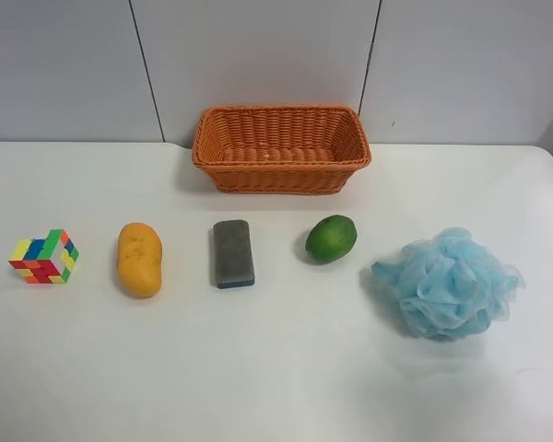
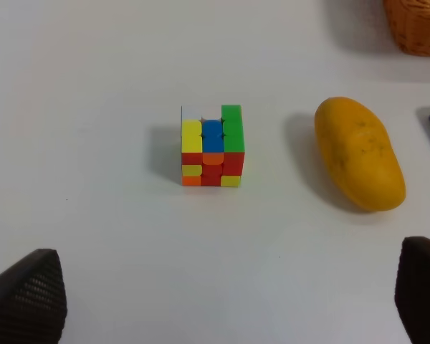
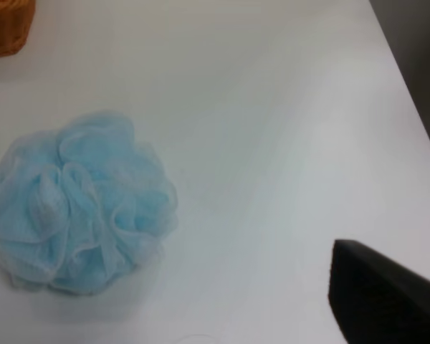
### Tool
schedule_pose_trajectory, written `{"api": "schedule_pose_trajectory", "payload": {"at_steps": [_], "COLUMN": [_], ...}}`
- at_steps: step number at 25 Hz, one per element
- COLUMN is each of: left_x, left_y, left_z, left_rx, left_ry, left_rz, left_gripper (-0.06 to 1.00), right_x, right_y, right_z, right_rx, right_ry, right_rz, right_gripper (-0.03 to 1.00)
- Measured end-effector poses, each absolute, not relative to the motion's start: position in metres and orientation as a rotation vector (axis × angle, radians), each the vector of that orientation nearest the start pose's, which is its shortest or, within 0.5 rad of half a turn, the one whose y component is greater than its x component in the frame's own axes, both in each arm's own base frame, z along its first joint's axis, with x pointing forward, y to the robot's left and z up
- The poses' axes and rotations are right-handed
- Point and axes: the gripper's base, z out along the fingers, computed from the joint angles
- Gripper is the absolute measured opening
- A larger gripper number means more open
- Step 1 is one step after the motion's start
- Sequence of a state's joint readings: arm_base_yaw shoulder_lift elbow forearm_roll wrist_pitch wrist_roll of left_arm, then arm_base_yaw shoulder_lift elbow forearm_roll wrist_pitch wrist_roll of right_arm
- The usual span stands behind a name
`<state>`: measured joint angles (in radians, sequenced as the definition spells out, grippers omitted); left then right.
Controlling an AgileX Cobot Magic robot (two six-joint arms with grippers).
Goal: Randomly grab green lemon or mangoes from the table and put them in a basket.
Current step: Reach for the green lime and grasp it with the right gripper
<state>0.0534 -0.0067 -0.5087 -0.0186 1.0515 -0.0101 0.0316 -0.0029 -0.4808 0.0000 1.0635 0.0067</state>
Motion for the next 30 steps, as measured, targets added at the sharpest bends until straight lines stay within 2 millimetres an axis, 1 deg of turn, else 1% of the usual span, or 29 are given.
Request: {"api": "schedule_pose_trajectory", "payload": {"at_steps": [19, 21, 23, 24, 27, 30], "left_x": [-0.007, -0.007, -0.007, -0.007, -0.007, -0.007], "left_y": [-0.002, -0.002, -0.002, -0.002, -0.002, -0.002], "left_z": [0.28, 0.28, 0.28, 0.28, 0.28, 0.28], "left_rx": [-0.063, -0.063, -0.063, -0.063, -0.063, -0.063], "left_ry": [2.019, 2.019, 2.019, 2.019, 2.019, 2.019], "left_rz": [0.005, 0.005, 0.005, 0.005, 0.005, 0.005], "left_gripper": [0.9, 0.9, 0.9, 0.9, 0.9, 0.9], "right_x": [-0.004, -0.004, 0.0, 0.005, 0.028, 0.061], "right_y": [0.0, 0.001, 0.001, 0.002, 0.005, 0.012], "right_z": [0.273, 0.282, 0.301, 0.312, 0.343, 0.37], "right_rx": [-0.033, -0.032, -0.059, -0.077, -0.17, -0.282], "right_ry": [2.058, 2.025, 1.982, 1.974, 2.006, 2.059], "right_rz": [0.02, 0.032, 0.024, 0.016, -0.007, 0.026], "right_gripper": [0.99, 0.99, 0.99, 0.99, 0.99, 0.99]}}
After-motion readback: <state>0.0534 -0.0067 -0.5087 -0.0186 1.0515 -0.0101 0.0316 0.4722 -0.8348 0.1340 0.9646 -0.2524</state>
